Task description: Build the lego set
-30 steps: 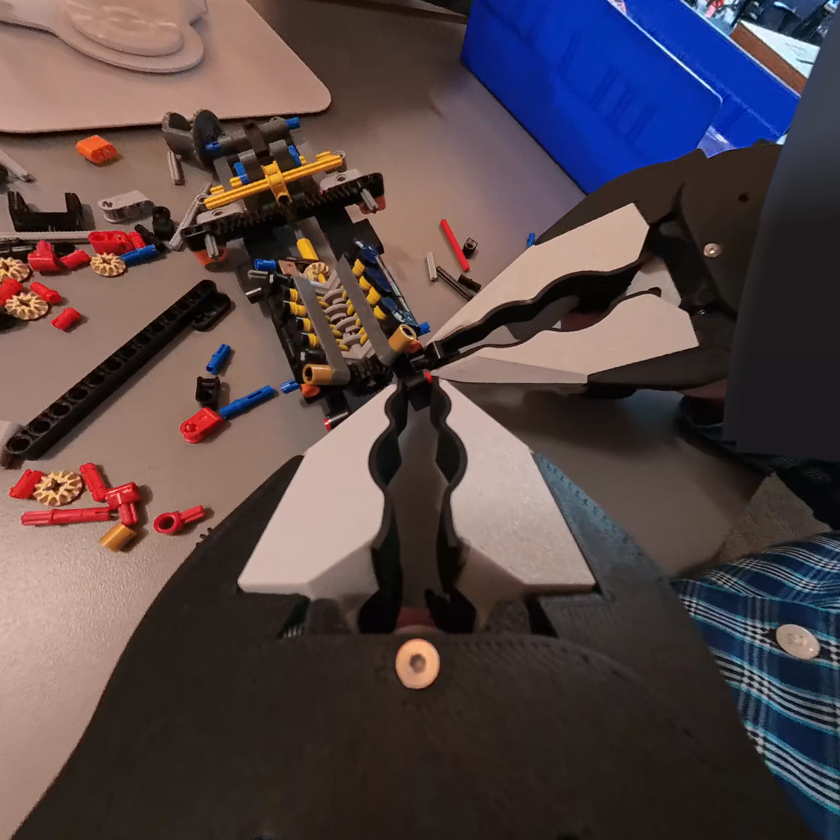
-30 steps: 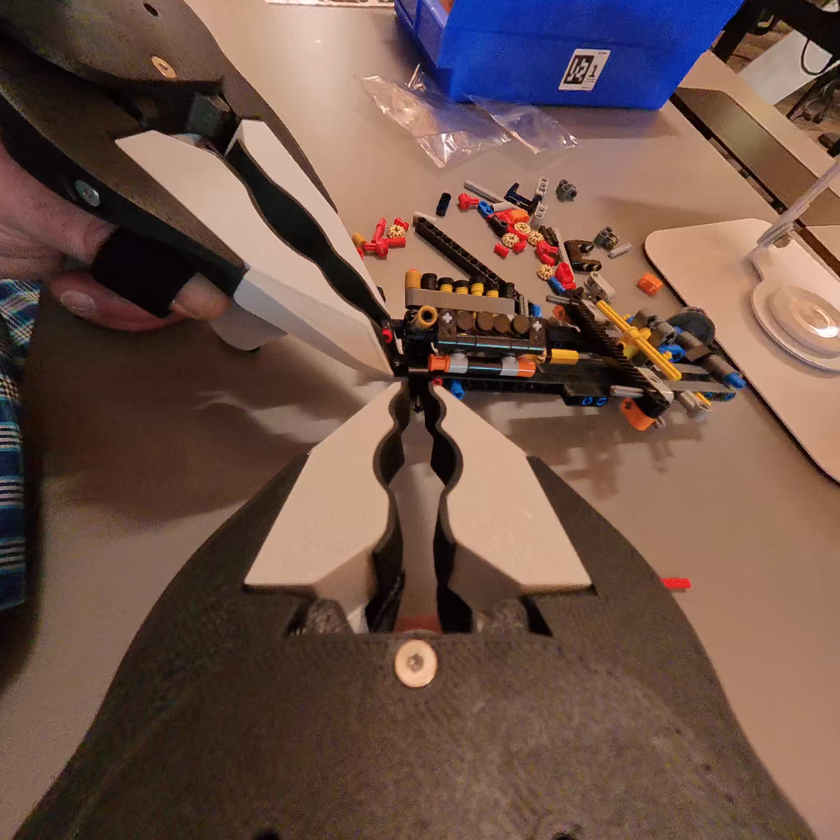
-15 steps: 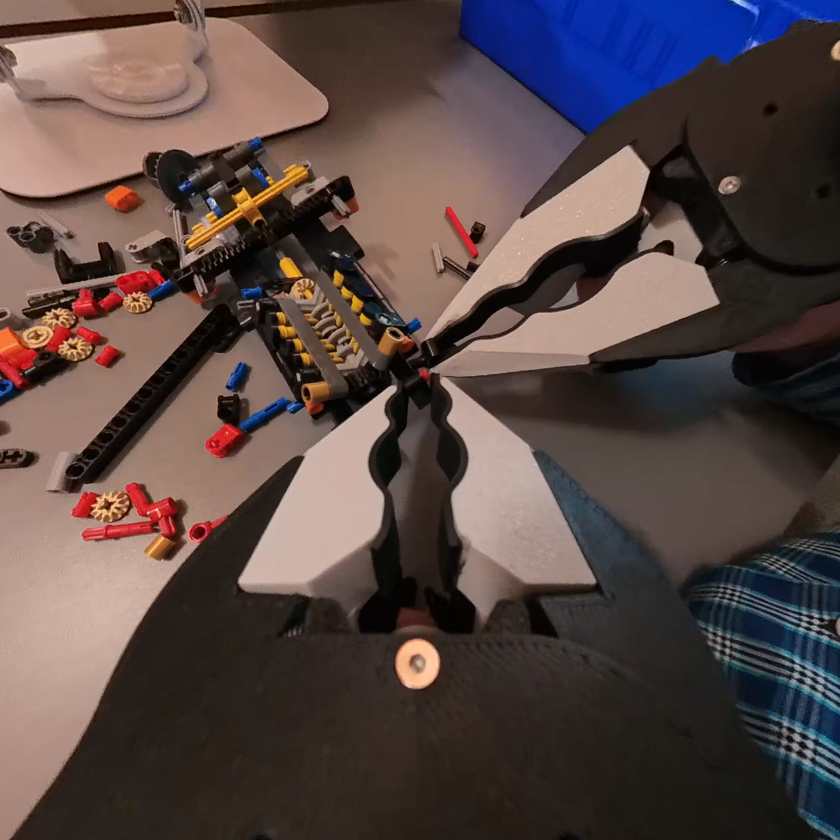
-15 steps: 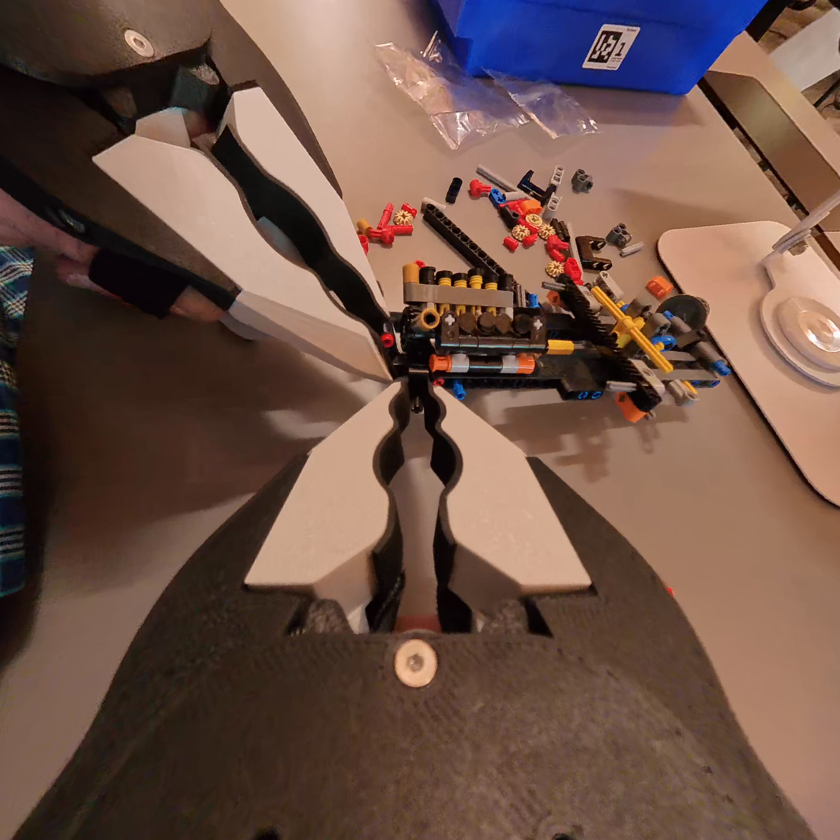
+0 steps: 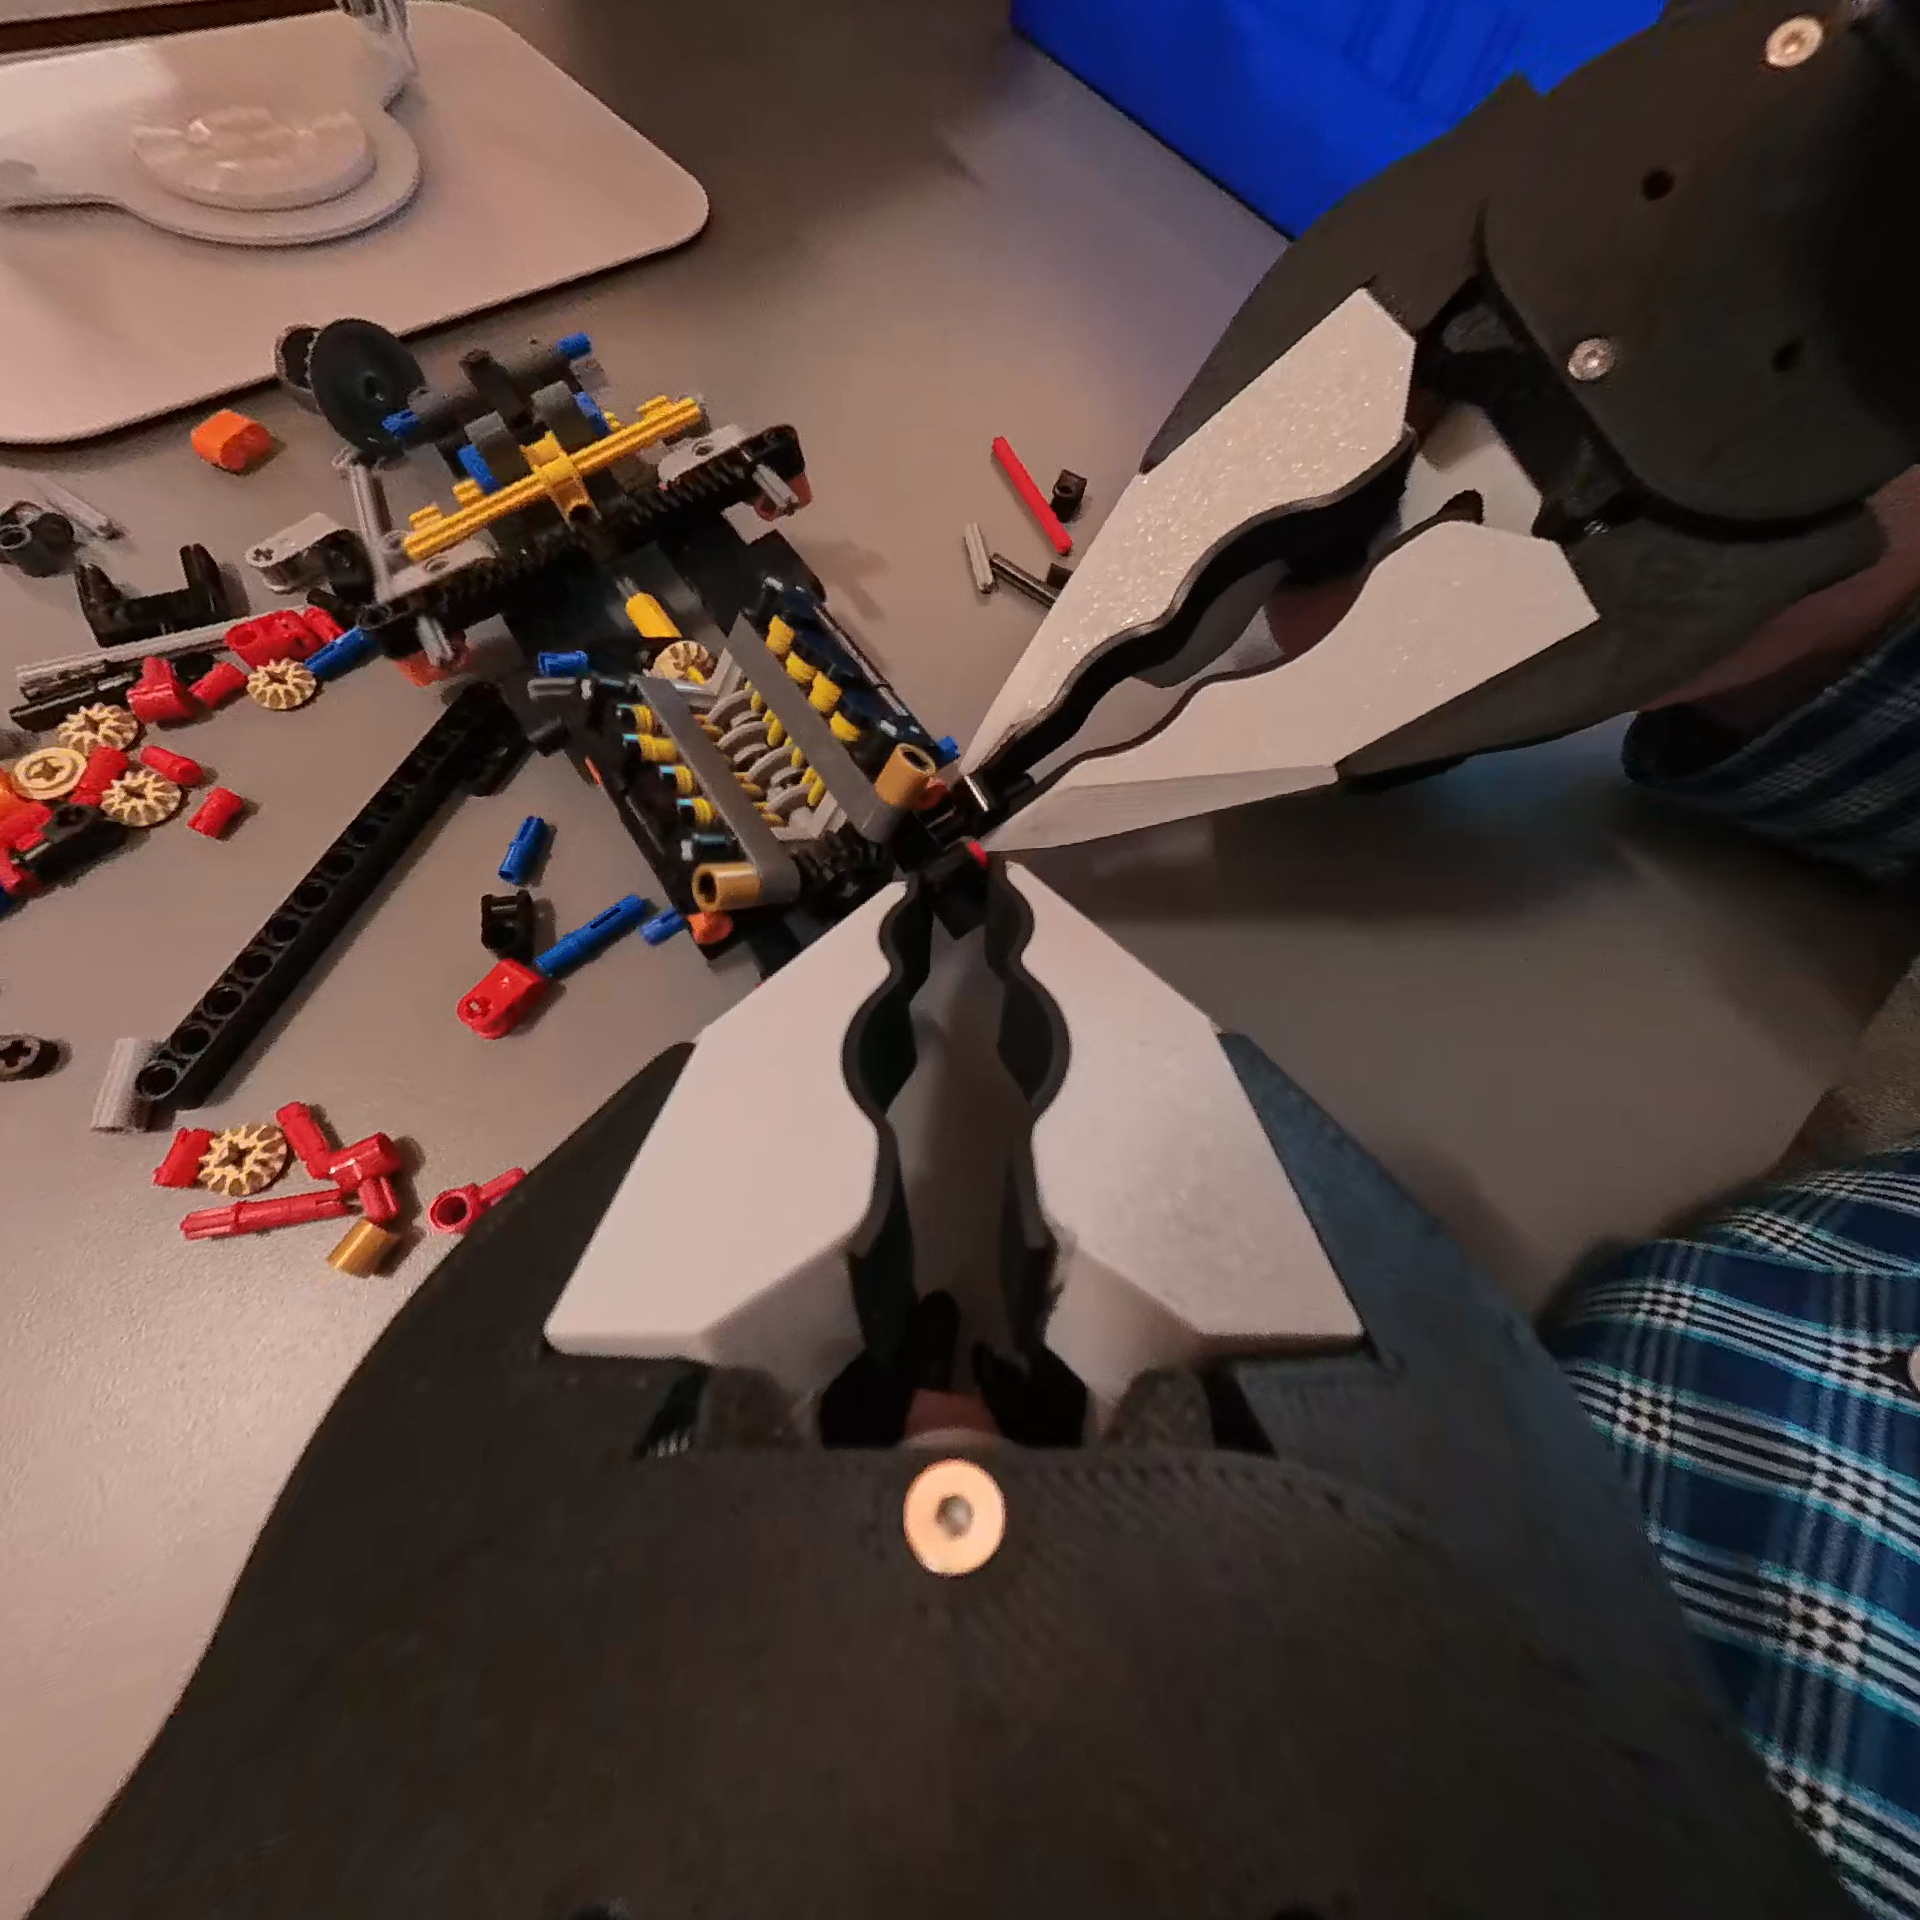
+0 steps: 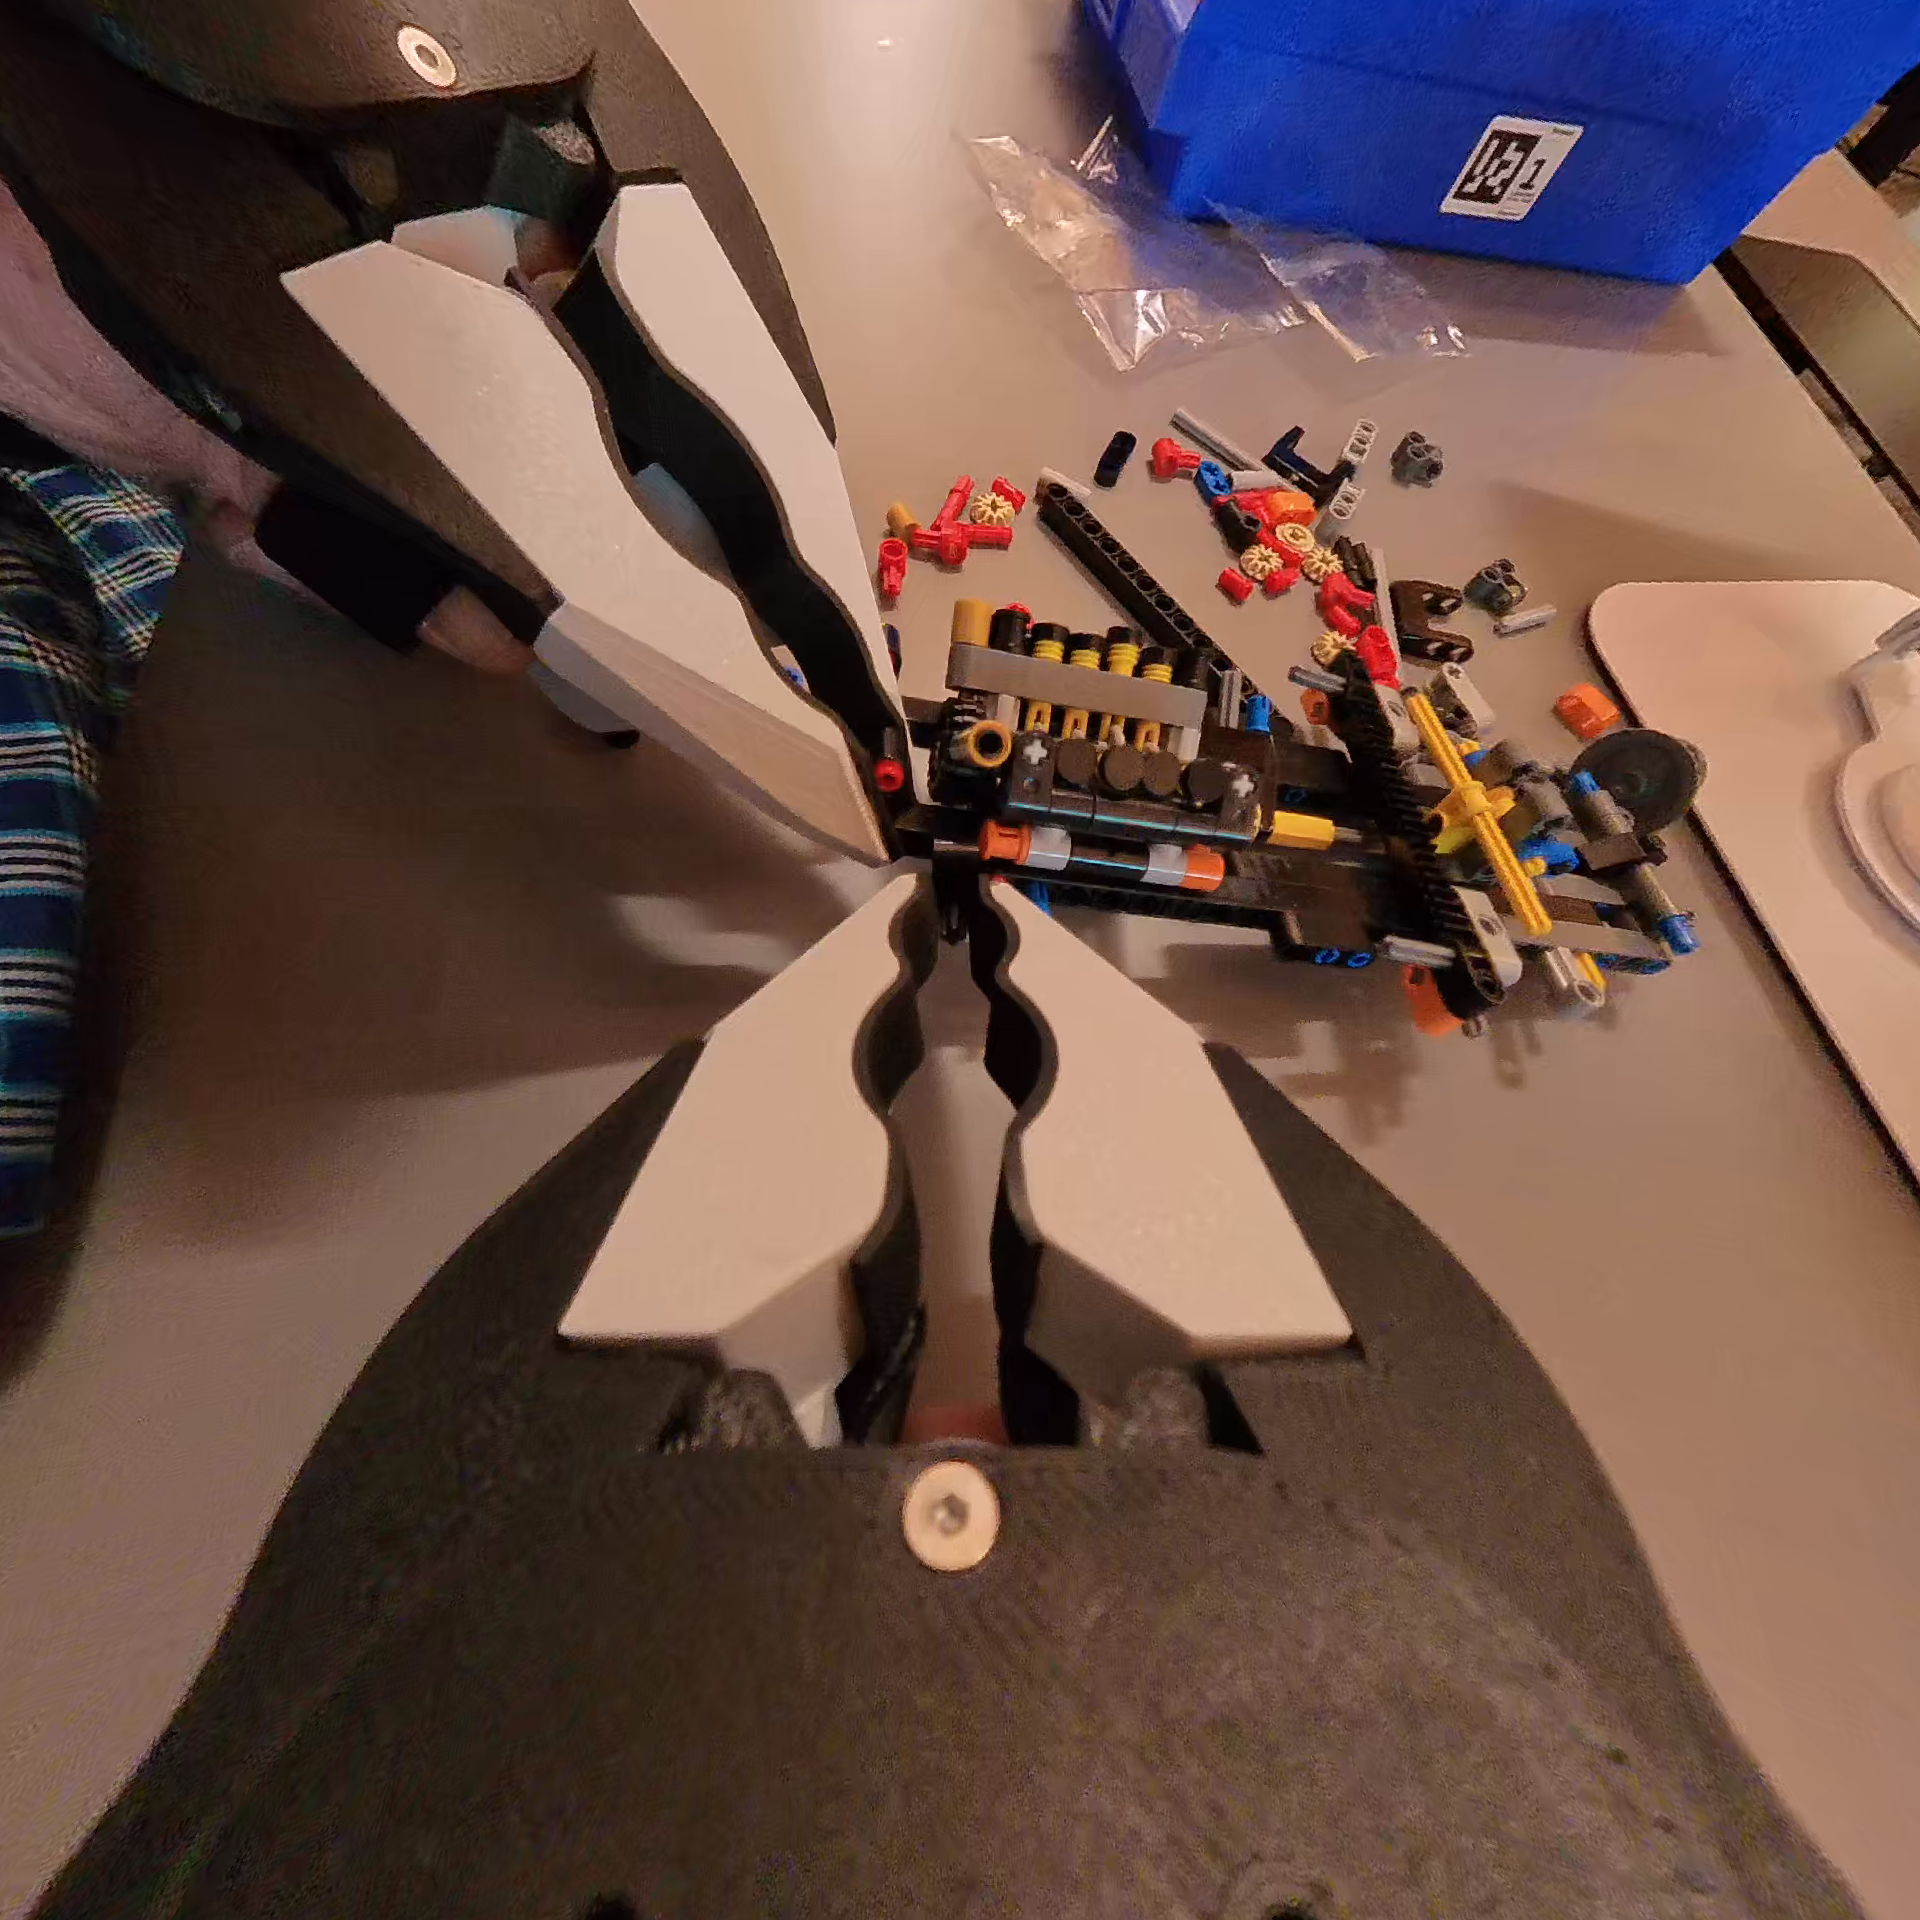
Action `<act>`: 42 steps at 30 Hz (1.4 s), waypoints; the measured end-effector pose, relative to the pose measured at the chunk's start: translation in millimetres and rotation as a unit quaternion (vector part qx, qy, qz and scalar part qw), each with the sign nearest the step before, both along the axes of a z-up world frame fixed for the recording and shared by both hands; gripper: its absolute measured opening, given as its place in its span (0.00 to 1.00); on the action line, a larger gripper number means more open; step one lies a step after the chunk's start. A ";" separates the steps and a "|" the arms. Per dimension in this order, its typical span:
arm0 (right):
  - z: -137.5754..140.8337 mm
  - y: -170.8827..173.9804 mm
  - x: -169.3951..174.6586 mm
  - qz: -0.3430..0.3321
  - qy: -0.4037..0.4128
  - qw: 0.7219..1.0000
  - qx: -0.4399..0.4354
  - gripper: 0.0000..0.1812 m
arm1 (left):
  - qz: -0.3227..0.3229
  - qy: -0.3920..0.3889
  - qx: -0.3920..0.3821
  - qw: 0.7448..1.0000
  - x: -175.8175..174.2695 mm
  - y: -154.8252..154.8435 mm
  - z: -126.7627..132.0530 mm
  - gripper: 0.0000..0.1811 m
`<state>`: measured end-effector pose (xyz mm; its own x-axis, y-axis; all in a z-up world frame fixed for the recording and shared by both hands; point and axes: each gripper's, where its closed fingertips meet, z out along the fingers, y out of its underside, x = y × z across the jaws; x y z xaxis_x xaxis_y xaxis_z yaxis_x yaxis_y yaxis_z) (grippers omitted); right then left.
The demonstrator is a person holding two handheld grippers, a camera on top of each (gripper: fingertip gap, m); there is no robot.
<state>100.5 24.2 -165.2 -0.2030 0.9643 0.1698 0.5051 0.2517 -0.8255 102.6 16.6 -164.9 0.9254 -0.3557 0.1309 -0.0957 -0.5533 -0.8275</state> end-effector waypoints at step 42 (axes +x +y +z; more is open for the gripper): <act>-27.1 -9.9 12.3 -0.021 -0.075 0.997 0.014 0.05 | 0.009 -0.014 -0.013 1.000 -8.5 2.6 -3.7 0.05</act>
